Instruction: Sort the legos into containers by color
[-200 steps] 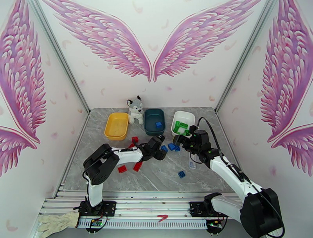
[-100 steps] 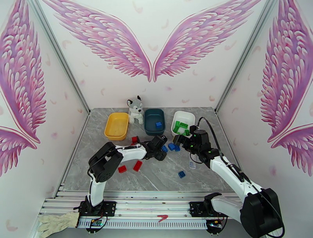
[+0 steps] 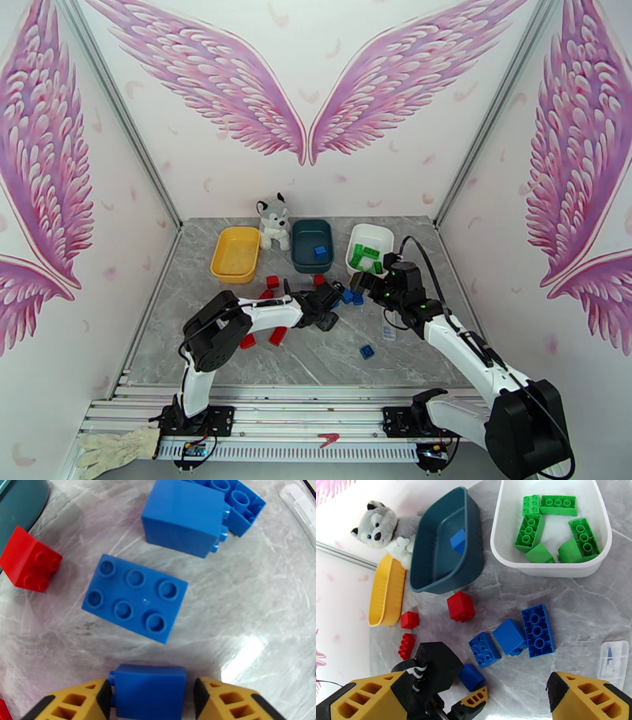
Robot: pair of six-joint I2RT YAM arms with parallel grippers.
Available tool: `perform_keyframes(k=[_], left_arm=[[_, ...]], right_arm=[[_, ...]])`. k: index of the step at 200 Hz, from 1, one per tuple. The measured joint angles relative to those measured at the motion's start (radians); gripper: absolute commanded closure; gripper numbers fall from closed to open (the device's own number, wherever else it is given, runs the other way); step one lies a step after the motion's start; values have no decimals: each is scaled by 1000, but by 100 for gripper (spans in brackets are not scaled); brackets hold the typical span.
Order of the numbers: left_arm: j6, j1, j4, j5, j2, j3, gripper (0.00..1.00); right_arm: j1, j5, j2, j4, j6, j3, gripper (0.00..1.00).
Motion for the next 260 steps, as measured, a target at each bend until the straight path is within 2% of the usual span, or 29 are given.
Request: perform_keyframes(k=[56, 90, 116, 164, 224, 260], left_arm=[[-21, 0, 24, -23, 2, -4, 60], [-33, 1, 78, -36, -10, -40, 62], [-48, 15, 87, -35, -47, -81, 63], [-73, 107, 92, -36, -121, -84, 64], [-97, 220, 98, -34, -121, 69, 64], [-102, 250, 106, -31, -65, 230, 60]], right_arm=[[0, 14, 0, 0, 0, 0, 4], [0, 54, 9, -37, 10, 8, 0], [0, 109, 46, -125, 43, 62, 1], [0, 157, 56, -156, 75, 84, 1], [6, 83, 61, -149, 29, 72, 6], [14, 31, 62, -113, 4, 72, 3]])
